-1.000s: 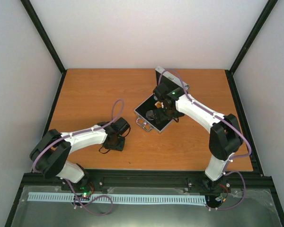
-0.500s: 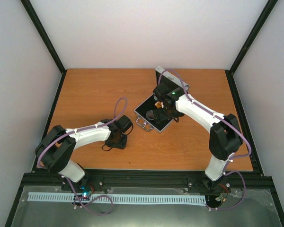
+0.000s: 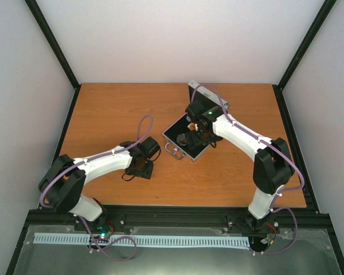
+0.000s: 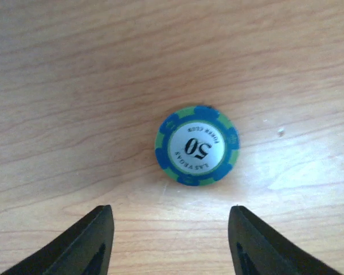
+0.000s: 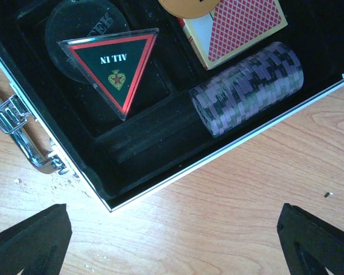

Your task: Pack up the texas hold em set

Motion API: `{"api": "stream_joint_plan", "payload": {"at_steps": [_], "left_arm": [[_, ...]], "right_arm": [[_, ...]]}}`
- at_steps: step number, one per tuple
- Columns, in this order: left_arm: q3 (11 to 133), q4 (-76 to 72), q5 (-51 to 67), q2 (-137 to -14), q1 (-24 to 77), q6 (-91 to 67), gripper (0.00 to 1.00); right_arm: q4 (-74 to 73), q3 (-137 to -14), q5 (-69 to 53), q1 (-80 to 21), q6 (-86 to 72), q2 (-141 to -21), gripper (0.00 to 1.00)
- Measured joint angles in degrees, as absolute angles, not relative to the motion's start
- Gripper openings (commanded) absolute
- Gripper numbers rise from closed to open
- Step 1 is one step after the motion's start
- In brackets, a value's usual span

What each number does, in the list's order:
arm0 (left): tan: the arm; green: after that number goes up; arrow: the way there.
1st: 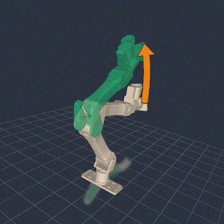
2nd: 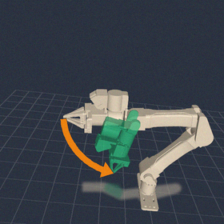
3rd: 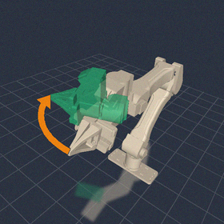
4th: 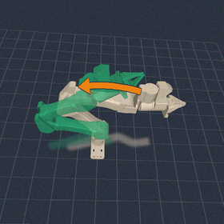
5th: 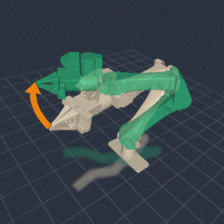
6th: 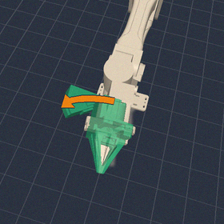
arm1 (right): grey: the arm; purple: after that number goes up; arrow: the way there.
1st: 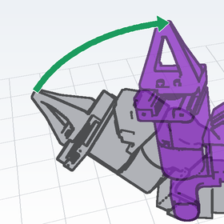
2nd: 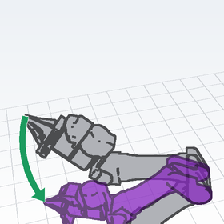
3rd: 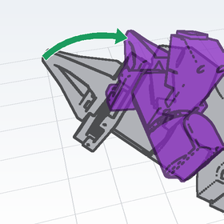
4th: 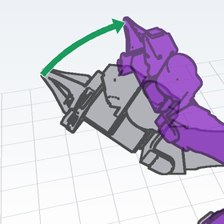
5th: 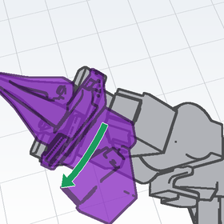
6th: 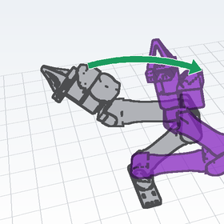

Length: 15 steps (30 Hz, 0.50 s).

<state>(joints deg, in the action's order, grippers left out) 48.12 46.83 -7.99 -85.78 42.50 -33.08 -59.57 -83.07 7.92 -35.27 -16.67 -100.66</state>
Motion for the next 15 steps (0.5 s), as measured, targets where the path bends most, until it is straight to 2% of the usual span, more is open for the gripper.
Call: {"api": "stream_joint_plan", "payload": {"at_steps": [3,15], "left_arm": [[49.6,47.4,-8.4,-84.6,42.5,-32.4,0.71],[50.4,46.2,-7.2,-88.1,42.5,-30.3,0.72]], "right_arm": [[-59.5,-83.1,7.9,-35.3,-16.5,-100.9,1.0],[-59.3,-83.1,7.7,-35.3,-15.8,-101.8,1.0]]}}
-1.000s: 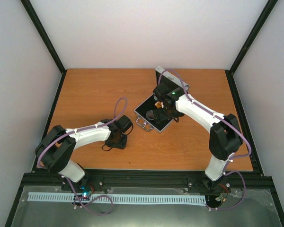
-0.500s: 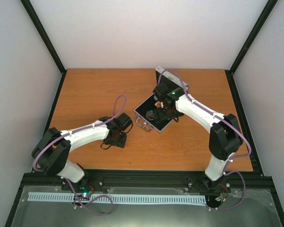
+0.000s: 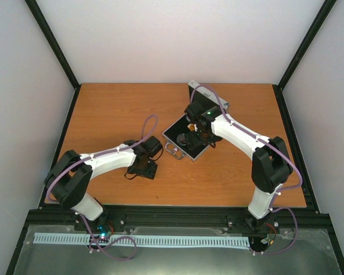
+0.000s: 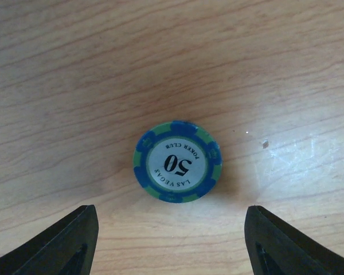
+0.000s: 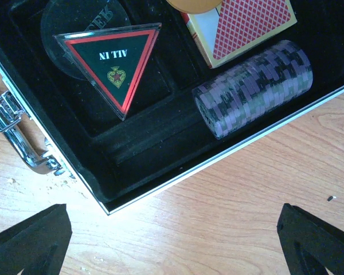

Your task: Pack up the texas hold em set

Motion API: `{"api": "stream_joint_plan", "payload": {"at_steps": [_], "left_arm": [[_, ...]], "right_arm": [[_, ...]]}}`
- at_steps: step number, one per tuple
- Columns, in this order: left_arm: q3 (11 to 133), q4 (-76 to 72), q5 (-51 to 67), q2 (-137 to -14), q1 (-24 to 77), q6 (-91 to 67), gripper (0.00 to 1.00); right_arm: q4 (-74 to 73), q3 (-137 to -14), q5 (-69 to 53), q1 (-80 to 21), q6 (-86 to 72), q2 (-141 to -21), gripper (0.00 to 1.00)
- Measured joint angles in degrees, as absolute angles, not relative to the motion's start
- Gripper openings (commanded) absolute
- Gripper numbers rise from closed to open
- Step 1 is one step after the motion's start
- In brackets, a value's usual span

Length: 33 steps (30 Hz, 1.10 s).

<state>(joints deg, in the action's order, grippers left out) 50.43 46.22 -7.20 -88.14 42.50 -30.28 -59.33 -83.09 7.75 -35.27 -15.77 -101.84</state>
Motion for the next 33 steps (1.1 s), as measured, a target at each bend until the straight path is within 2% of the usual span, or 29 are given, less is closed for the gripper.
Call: {"api": "stream_joint_plan", "payload": {"at_steps": [11,33], "left_arm": [[54.1,45.9,-5.7,-91.8,42.5,-26.7,0.73],[52.0,44.0,-4.3,-93.4,42.3,-25.6,0.73]], "right_arm": [[-59.4,-83.1,7.7,-35.3,-15.6,-101.8,1.0],[-59.4,-83.1,7.7,-34.9,-15.6,-101.8,1.0]]}}
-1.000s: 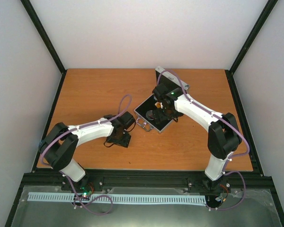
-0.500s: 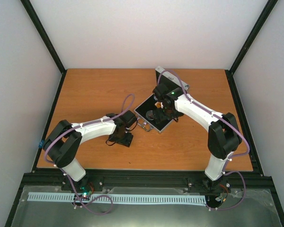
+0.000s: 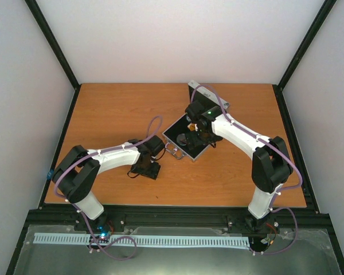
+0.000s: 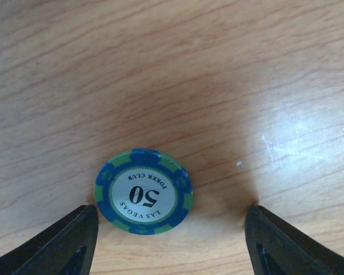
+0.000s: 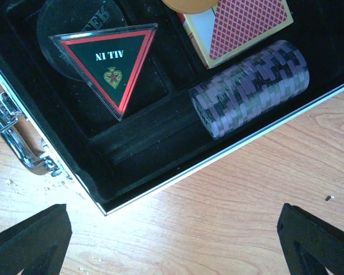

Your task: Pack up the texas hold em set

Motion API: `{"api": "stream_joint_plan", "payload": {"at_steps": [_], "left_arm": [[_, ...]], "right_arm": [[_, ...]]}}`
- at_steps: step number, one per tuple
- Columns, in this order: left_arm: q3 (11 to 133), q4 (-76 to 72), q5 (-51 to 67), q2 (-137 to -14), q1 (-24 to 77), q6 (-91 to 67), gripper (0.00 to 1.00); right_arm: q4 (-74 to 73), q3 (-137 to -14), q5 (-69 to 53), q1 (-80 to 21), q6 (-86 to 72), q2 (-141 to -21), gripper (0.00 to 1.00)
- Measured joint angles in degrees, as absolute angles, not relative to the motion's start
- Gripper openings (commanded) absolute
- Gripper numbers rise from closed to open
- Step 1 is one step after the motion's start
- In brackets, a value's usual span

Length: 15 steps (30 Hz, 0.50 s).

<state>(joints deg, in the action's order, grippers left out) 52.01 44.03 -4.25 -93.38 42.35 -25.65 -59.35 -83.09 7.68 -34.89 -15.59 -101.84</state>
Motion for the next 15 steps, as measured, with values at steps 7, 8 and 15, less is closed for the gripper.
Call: {"api": "stream_joint_plan", "payload": {"at_steps": [7,8,15], "left_arm": [[51.7,43.2,-3.7,-93.3,42.0,-25.3,0.72],[51.7,43.2,-3.7,-93.3,41.9,-25.2,0.72],[51.7,43.1,-3.4,-93.4,41.7,-24.6,0.7]], "right_arm": [[-59.4,-83.1,7.3,-34.9,-15.4,-101.8,1.0],[-59.4,-83.1,7.2,-34.9,-15.4,-101.8,1.0],[-59.4,-83.1,7.0,-34.9,-15.4,-101.8,1.0]]}}
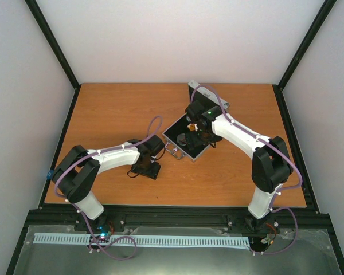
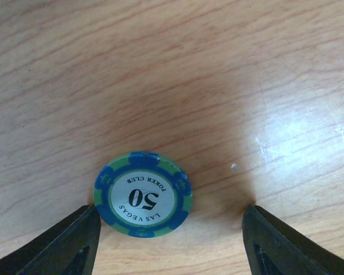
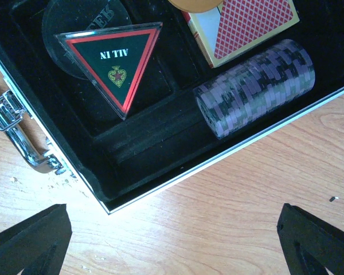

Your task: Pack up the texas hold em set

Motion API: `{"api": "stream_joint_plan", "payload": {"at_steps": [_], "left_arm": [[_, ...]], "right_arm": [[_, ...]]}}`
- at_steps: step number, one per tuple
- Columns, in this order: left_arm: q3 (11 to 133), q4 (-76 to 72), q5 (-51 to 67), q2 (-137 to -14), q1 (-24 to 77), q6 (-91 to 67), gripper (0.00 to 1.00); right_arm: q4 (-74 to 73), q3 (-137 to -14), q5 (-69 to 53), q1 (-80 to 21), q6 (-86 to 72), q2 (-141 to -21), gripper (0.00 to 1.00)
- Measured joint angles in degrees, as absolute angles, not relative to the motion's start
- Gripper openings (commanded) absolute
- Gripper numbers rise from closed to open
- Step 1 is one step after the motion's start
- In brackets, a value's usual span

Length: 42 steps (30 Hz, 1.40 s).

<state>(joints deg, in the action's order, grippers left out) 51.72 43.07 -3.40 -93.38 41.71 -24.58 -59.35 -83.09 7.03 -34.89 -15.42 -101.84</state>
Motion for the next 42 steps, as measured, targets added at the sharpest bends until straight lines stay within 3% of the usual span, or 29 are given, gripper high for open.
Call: {"api": "stream_joint_plan", "payload": {"at_steps": [10,15,30,33,42], "left_arm": [[52.7,43.1,-3.3,-94.3,40.9,-23.7,0.76],[53.8,43.0,-3.2,-95.3,40.1,-23.2,0.68],[52.8,41.5,-3.2,-94.5,38.6,-22.6,0.63],[52.2,40.9,-3.2,-94.0,38.6,-22.6,0.55],[51.9,40.7,-3.1,-93.9,38.3,-22.4,0.56]], "right_arm": [[-59.3,-83.1,6.9,-34.9,-15.2,-101.8,1.0],[-59.3,-83.1,6.8,-34.9,-15.0,-101.8,1.0],[-59.3,-83.1,6.6,-34.7,-14.8,-102.5,1.0],[-59.3,-83.1,6.6,-34.6,-14.8,-102.8,1.0],[-59.4,-83.2,6.4,-34.6,-14.8,-103.6,1.0]]}}
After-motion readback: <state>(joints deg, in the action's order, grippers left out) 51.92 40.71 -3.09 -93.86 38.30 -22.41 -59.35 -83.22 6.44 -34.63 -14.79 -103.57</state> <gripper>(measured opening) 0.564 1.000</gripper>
